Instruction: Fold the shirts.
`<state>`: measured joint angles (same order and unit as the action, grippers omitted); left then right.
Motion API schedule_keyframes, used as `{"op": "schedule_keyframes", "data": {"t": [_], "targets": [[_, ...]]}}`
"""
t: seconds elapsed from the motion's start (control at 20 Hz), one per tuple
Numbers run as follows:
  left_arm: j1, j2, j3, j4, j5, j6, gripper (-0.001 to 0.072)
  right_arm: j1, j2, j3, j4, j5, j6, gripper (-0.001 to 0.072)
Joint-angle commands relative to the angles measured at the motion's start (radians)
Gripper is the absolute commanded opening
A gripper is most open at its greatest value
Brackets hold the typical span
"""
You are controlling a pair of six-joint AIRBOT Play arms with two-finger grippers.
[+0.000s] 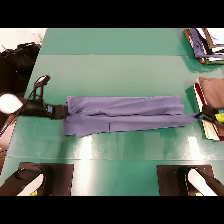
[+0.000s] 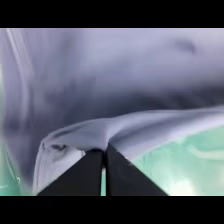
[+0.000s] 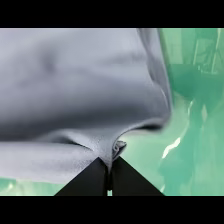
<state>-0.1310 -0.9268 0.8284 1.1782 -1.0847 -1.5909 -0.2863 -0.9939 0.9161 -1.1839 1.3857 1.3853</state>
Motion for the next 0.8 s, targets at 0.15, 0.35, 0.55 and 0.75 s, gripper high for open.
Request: {"op": "schedule_keyframes", "data": {"t": [0.15,0.35,0.55,0.75], "targets": [[0.001,-0.330,0.187,0.004,0.223,0.063,0.0025,0.143,-0.365,0.260,0.015,-0.069,0.002,0.0019],[0.001,-0.348,0.217,-0.006,0.297,0.046,0.0646,0.138,-0.482,0.369,0.032,-0.053,-0.008,0.0451],[0.001,-0.348,0.269,-0.007,0.153,0.047,0.0516,0.047,-0.486,0.358,0.067,0.002,-0.107,0.0487],[0.001,-0.348,0.270,-0.046,0.113,0.047,0.0025,-0.090,-0.485,0.234,0.090,-0.007,-0.180,0.0622]]}}
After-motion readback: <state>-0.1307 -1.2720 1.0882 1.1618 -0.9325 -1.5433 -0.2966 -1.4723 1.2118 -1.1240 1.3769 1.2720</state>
